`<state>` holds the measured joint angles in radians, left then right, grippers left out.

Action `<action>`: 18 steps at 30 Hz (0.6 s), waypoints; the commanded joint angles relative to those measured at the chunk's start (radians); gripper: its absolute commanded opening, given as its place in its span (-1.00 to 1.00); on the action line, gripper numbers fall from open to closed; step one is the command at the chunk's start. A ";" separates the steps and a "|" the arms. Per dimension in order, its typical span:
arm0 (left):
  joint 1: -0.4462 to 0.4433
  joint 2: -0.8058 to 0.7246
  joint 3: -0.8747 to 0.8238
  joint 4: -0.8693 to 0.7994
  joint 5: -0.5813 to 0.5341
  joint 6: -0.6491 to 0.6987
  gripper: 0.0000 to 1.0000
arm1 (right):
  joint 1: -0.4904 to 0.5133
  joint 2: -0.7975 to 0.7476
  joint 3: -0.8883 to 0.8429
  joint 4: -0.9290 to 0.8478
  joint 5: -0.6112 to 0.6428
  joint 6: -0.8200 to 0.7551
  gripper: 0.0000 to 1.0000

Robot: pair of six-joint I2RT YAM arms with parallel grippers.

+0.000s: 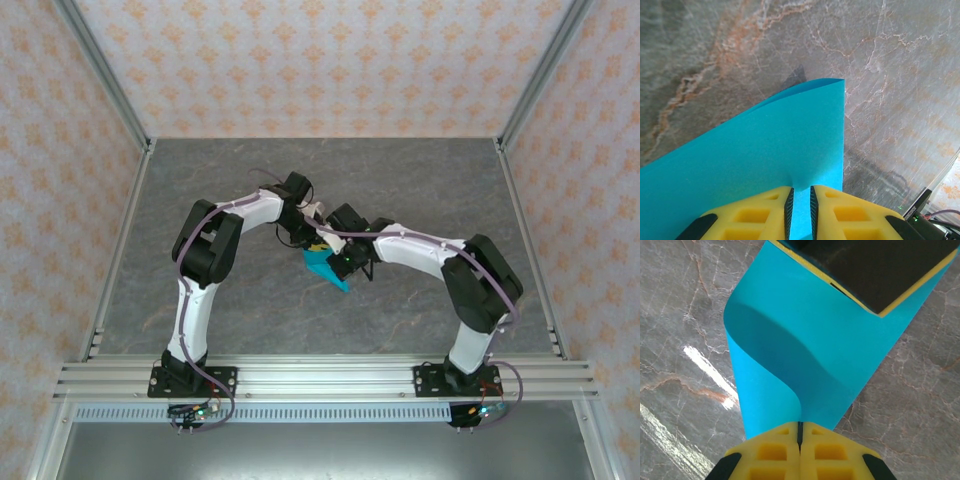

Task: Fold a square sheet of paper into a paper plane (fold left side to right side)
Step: Third fold the triangle at the center of the table.

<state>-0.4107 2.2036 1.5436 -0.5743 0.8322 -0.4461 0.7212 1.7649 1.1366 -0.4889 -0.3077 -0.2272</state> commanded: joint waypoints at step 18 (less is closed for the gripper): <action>-0.007 0.013 -0.040 -0.050 -0.039 0.014 -0.61 | -0.016 0.071 0.037 0.030 0.057 0.060 -1.00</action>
<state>-0.4103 2.2036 1.5429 -0.5735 0.8322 -0.4435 0.7063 1.8267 1.1503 -0.4694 -0.2844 -0.1818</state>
